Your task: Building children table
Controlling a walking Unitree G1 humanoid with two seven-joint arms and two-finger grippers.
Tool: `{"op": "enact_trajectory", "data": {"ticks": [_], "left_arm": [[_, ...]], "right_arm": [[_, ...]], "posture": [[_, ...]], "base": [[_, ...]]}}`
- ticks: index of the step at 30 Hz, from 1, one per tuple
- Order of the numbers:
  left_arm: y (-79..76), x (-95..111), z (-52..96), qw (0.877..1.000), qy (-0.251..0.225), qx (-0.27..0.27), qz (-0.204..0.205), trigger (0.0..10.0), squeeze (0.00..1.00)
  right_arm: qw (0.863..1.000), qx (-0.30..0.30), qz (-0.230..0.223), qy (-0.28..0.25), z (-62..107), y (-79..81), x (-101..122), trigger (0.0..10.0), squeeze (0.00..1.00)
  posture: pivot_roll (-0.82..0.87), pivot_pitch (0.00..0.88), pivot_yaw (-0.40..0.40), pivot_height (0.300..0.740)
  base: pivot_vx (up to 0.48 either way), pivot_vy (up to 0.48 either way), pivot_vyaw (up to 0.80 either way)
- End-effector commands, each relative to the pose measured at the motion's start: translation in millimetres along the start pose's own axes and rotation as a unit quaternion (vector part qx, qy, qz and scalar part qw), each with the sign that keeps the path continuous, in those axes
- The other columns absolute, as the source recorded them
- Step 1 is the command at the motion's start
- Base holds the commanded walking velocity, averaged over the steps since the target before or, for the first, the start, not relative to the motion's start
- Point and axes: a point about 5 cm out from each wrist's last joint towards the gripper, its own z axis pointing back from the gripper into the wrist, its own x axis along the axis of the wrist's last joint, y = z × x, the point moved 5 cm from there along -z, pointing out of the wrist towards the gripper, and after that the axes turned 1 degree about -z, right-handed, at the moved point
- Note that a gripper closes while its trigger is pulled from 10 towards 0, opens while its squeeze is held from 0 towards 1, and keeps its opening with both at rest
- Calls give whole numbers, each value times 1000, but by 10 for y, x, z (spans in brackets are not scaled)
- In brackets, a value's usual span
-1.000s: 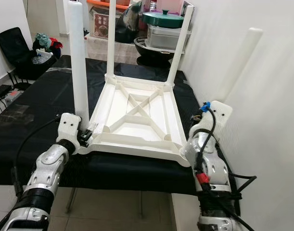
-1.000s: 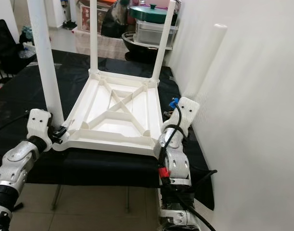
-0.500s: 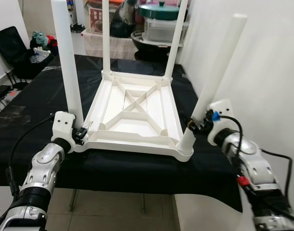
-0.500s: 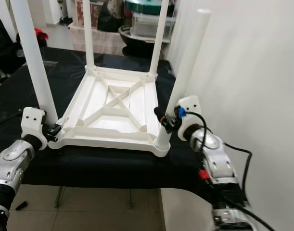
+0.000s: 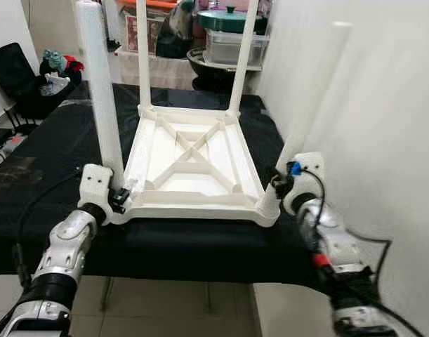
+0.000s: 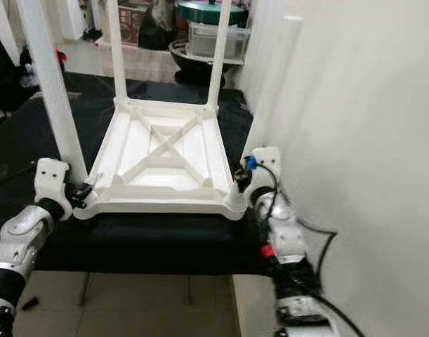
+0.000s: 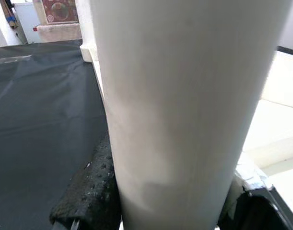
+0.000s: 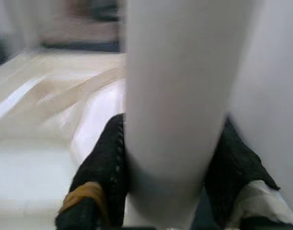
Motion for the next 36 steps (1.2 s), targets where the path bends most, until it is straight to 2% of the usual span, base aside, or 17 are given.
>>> {"op": "enact_trajectory", "data": {"ticks": [1,2,4,7,8,11,12,15,16,18,19,23,24,27,28,29,36], "left_arm": [[102,-19,31,1000,6,16,-13,10000,0],[95,-18,28,1000,6,15,-14,10000,0],[95,-18,28,1000,6,15,-14,10000,0],[111,-14,24,1000,6,19,-13,10000,0],[114,-21,29,1000,6,20,-13,10000,0],[106,-42,37,1000,8,20,-12,10000,0],[94,-56,43,1000,9,19,-12,10000,0],[88,-57,39,1000,10,18,-10,10000,0],[93,-46,35,1000,9,18,-11,10000,0],[102,-38,32,1000,8,19,-11,10000,0],[133,-30,32,1000,8,21,-12,10000,0],[143,-33,31,1000,8,22,-13,10000,0],[138,-31,36,1000,7,22,-12,10000,0],[137,-31,39,1000,6,23,-11,10000,0],[131,-38,44,1000,6,22,-10,10000,0],[123,-48,48,1000,7,21,-10,10000,0],[110,-38,40,1000,7,17,-11,10000,0]], "right_arm": [[977,-183,-53,95,151,-569,-485,0,0],[963,-227,-85,119,268,-478,-601,0,0],[963,-227,-85,119,268,-478,-601,0,0],[960,-224,-99,133,384,-195,-568,0,0],[967,-200,-94,124,356,-113,-478,10000,0],[975,-170,-102,103,313,-73,-377,10000,0],[982,-138,-96,85,259,-90,-298,10000,1000],[993,-84,-69,48,139,-146,-111,10000,1000],[997,-62,-46,32,78,-176,-10,10000,0],[999,-32,-30,12,23,-176,103,10000,0],[993,103,-15,-54,-10,-12,380,10000,0],[975,201,55,-72,53,6,372,10000,0],[960,259,88,-55,130,-39,301,8471,0],[956,275,90,-51,152,-43,295,8471,0],[951,294,86,-46,174,-39,285,824,0],[948,303,86,-40,181,-45,262,0,0],[925,374,69,-27,351,10,173,0,0]], "posture": [[74,0,-107,740],[75,0,-104,740],[75,0,-104,740],[80,0,-119,740],[76,0,-116,740],[72,0,-114,740],[72,0,-114,740],[75,0,-117,740],[74,0,-117,740],[72,0,-116,740],[70,0,-115,740],[67,0,-118,740],[73,0,-123,740],[72,0,-122,740],[69,0,-118,740],[69,0,-118,740],[68,0,-110,740]], "base": [[0,0,0],[0,0,0],[0,0,0],[0,0,0],[0,0,0],[0,0,0],[0,0,0],[0,0,0],[0,0,0],[0,0,0],[0,0,0],[0,0,0],[0,0,0],[0,0,0],[0,0,0],[0,0,0],[0,0,0]]}}
